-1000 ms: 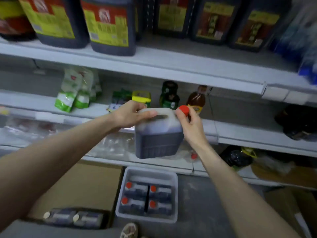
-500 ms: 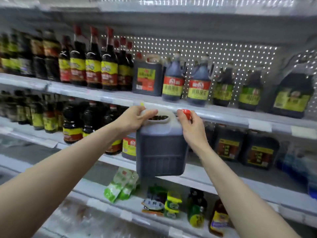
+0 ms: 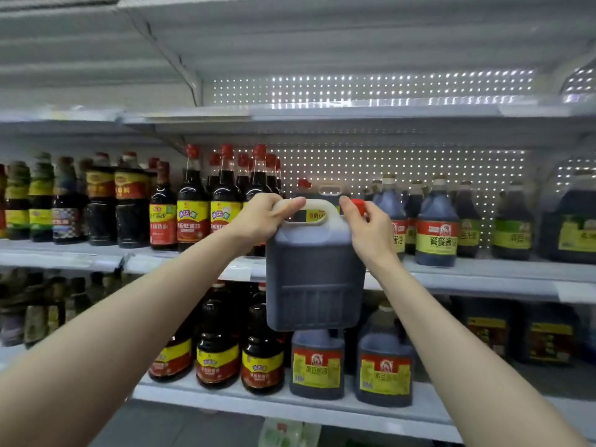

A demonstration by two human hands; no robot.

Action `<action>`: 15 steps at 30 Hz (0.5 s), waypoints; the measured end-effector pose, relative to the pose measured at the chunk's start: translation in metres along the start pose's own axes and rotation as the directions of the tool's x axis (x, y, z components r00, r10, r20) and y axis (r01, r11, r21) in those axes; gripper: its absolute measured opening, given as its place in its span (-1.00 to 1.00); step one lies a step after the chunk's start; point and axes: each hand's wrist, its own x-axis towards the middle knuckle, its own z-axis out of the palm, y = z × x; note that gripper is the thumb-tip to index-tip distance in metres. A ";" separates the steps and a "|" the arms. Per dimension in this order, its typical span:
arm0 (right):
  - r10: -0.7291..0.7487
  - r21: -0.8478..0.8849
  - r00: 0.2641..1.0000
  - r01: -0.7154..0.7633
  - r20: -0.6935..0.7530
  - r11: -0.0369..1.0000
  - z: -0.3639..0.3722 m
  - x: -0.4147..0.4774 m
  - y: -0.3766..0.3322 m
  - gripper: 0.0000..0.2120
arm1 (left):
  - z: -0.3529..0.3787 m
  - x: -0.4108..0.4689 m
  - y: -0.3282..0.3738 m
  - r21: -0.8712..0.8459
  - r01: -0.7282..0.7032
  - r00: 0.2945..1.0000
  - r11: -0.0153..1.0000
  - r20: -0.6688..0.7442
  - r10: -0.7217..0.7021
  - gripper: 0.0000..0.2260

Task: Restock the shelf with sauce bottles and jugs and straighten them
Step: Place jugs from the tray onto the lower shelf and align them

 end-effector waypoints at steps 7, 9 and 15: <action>-0.038 -0.090 0.994 0.028 -0.104 0.996 0.045 0.046 -0.019 -0.71 | -0.037 0.063 -0.027 -0.101 -0.094 0.994 0.990 0.048 0.100 -0.64; -0.062 -0.121 0.988 0.044 -0.144 0.992 0.052 0.063 -0.022 -0.73 | -0.041 0.082 -0.030 -0.133 -0.112 0.992 0.985 0.042 0.118 -0.63; -0.071 -0.175 0.982 0.039 -0.177 0.984 0.064 0.103 -0.016 -0.68 | -0.034 0.130 -0.044 -0.173 -0.131 0.991 0.976 0.017 0.136 -0.66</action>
